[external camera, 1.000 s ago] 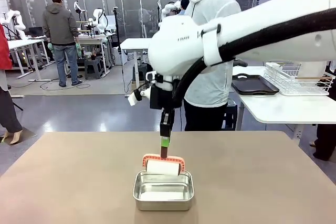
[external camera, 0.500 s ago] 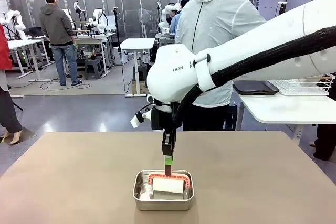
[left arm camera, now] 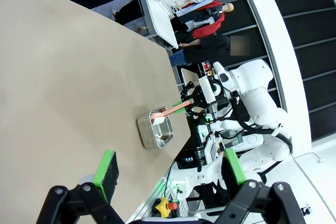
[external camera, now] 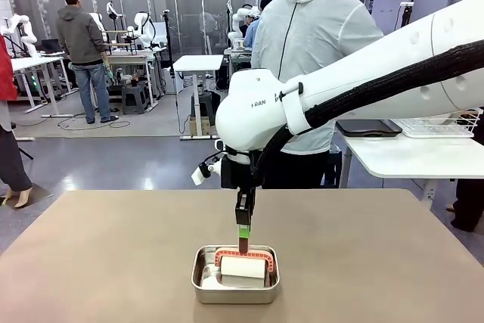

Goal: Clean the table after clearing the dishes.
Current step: Place the Lint Roller back on top of the Airtight Container.

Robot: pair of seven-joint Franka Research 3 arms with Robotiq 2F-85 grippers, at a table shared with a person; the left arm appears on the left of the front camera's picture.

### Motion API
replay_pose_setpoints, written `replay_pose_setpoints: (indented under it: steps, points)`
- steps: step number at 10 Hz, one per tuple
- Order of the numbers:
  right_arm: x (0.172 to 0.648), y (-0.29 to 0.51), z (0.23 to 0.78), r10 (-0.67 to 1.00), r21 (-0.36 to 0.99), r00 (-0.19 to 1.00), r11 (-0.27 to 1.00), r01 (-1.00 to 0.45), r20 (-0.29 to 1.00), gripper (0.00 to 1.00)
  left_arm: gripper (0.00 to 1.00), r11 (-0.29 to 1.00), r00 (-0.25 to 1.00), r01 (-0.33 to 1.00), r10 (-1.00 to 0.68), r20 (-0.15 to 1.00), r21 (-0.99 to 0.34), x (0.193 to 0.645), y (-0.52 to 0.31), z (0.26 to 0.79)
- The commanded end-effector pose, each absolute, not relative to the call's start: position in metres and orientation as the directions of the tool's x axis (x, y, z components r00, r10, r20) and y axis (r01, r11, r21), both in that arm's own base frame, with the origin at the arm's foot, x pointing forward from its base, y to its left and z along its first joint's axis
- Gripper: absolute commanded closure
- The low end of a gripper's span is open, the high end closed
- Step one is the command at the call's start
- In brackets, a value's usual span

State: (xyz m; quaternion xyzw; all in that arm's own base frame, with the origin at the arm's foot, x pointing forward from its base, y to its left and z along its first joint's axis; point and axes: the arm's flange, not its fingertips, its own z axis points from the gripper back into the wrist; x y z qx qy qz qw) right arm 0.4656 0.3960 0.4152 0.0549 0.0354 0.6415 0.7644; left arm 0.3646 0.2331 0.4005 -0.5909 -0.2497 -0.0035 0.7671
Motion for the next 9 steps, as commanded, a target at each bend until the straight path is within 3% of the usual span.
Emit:
replay_pose_setpoints:
  steps: [1, 2, 3, 5, 9]
  points:
    - [0.464, 0.391, 0.421, 0.986, 0.101, 0.156, 0.15, -0.984, 0.056, 0.52, 0.0, 0.293, 0.874, 0.302, 0.295, 0.387, -0.907, 0.362, 0.233, 0.401]
    - [0.464, 0.389, 0.425, 0.989, 0.091, 0.137, 0.132, -0.987, 0.051, 0.43, 0.0, 0.293, 0.874, 0.302, 0.295, 0.387, -0.907, 0.362, 0.233, 0.401]
    - [0.466, 0.388, 0.43, 0.989, 0.086, 0.139, 0.134, -0.987, 0.057, 0.16, 0.0, 0.293, 0.874, 0.302, 0.295, 0.387, -0.907, 0.362, 0.233, 0.401]
    - [0.471, 0.386, 0.44, 0.985, 0.065, 0.151, 0.146, -0.987, 0.078, 0.0, 0.0, 0.293, 0.874, 0.302, 0.295, 0.387, -0.907, 0.362, 0.233, 0.401]
    - [0.481, 0.382, 0.461, 0.979, 0.046, 0.165, 0.161, -0.986, 0.119, 0.0, 0.0, 0.293, 0.874, 0.302, 0.295, 0.387, -0.907, 0.362, 0.233, 0.401]
